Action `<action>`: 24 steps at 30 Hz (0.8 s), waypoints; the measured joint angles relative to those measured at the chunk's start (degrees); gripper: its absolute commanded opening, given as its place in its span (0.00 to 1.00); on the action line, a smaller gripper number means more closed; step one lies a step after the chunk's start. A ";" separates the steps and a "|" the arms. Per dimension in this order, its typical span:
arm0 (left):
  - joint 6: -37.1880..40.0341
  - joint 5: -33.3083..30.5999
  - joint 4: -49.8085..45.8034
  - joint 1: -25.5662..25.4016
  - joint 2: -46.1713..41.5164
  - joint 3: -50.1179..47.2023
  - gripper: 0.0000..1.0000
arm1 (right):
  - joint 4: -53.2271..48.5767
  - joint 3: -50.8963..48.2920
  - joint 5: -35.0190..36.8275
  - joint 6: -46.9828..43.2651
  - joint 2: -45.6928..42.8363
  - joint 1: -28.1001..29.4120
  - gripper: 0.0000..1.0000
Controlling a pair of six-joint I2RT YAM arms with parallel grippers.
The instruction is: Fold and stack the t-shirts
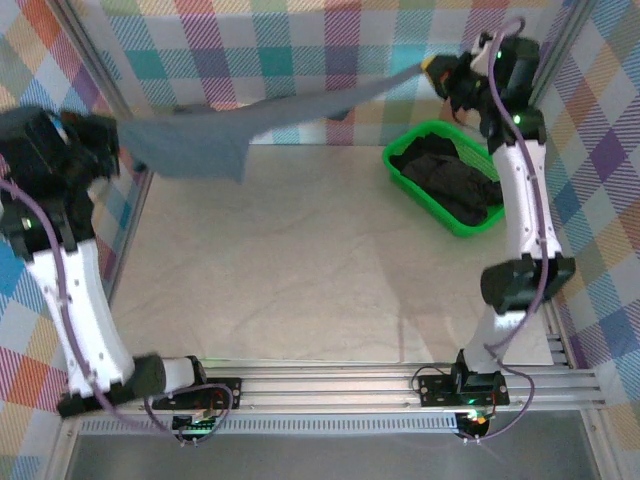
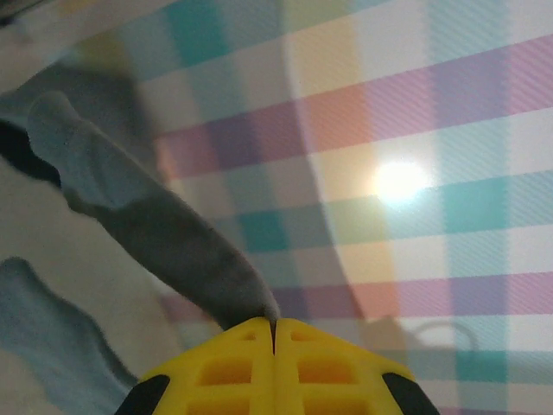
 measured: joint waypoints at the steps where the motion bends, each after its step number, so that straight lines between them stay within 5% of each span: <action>1: -0.66 0.13 -0.28 -0.39 -4.20 -7.50 0.00 | 0.44 -7.65 0.37 -0.28 -4.39 0.09 0.00; 7: -2.58 3.48 -1.09 -3.56 -18.16 -46.05 0.00 | 0.90 -42.84 1.20 -2.19 -18.67 1.20 0.00; 9: -1.92 3.72 -0.85 -4.11 -17.51 -55.63 0.14 | 0.13 -50.21 1.99 -3.34 -17.68 1.81 0.01; 11: 0.02 4.02 0.94 -4.48 -14.88 -63.58 0.41 | -1.40 -55.76 3.76 -4.63 -14.84 2.27 0.21; 13: 2.03 3.89 1.66 -5.11 -11.96 -68.17 0.55 | -3.78 -58.12 6.78 -6.29 -11.56 2.62 0.33; 15: 4.09 3.02 1.07 -6.32 -9.99 -69.70 0.57 | -6.40 -58.40 10.95 -8.50 -8.74 2.67 0.40; 24: 7.89 -2.62 -0.96 -8.15 -15.61 -68.65 0.52 | -10.03 -58.49 23.54 -15.74 -12.13 8.96 0.42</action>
